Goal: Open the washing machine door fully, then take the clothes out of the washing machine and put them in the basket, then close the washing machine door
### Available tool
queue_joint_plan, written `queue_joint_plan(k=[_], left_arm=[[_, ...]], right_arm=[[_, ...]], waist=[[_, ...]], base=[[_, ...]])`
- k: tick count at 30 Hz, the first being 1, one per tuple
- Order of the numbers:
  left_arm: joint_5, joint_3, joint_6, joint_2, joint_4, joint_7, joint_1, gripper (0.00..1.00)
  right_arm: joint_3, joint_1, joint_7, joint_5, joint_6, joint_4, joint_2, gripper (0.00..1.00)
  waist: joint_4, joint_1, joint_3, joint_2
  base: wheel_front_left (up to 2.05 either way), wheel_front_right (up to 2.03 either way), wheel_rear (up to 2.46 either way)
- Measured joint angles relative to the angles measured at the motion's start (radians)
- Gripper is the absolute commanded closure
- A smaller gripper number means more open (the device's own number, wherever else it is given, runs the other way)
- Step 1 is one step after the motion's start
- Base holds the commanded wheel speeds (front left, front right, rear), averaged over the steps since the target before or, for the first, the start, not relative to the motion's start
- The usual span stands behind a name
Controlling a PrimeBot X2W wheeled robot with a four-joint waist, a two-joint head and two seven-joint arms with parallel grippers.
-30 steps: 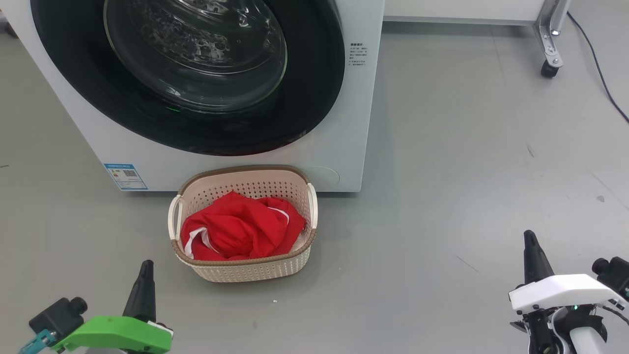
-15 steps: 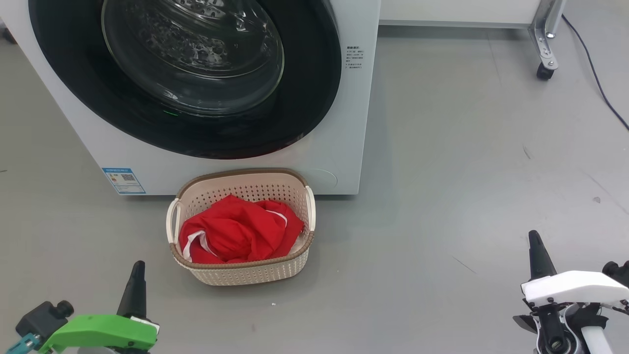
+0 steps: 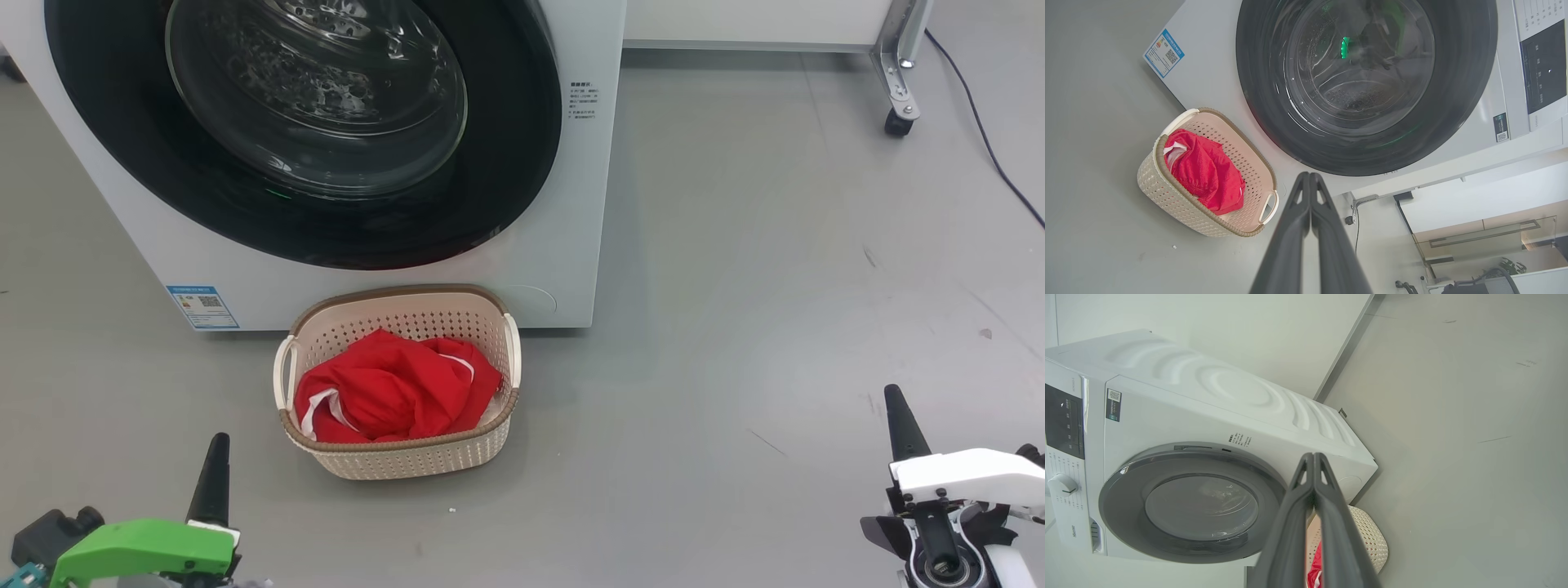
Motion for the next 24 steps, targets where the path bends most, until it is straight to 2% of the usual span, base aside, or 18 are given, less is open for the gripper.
queue_joint_plan(k=[24], left_arm=[[-0.259,0.066,0.0,-0.005,0.006,0.075,-0.021,1.0]], right_arm=[[-0.063,-0.017,0.081,0.297,0.011,0.005,0.017,1.0]], waist=[[-0.012,0.0,-0.016,0.0]], base=[[0.0,0.0,0.0]])
